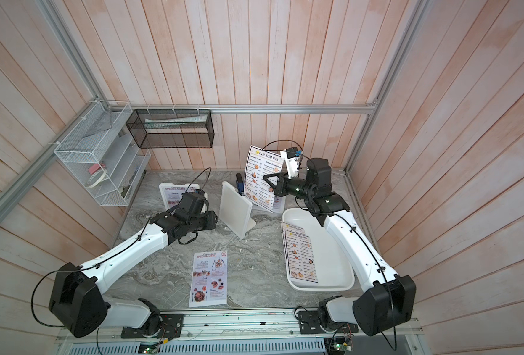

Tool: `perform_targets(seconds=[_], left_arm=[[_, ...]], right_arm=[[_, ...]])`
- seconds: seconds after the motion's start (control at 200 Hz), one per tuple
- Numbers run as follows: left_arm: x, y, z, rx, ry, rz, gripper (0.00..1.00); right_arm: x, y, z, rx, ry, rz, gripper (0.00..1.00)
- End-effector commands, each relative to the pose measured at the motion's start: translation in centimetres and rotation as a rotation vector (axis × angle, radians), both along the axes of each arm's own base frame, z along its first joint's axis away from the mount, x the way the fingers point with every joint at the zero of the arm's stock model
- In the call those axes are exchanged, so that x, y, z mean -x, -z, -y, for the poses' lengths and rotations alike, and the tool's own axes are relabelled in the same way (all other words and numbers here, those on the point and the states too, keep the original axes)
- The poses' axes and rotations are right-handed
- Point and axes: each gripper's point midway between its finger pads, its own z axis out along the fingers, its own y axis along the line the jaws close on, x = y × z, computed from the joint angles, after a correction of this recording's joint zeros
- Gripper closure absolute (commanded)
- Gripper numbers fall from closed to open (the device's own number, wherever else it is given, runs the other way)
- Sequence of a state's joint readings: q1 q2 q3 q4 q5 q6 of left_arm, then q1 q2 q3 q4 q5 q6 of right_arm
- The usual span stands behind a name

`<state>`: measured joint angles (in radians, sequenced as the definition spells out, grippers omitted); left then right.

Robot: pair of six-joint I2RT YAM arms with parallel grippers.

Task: Replace the menus in the menu holders
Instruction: Insert the menu into the menu holder.

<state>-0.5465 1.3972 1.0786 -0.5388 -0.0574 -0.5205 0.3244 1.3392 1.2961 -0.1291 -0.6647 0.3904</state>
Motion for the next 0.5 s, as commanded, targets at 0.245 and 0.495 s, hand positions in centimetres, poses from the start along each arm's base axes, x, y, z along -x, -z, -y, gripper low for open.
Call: perform_targets(seconds=[0.245,0.495], left_arm=[[-0.2,-0.2,0.2,-0.002,-0.002,0.006,0.54],[-0.1,-0.4,0.1,-0.002,-0.004,0.012,0.54]], right_arm=[[-0.3,1.2,-0.2,0.000,-0.025,-0.014,0.97],[-0.6,1.9,-0.2,0.006,-0.022,-0.028,0.97]])
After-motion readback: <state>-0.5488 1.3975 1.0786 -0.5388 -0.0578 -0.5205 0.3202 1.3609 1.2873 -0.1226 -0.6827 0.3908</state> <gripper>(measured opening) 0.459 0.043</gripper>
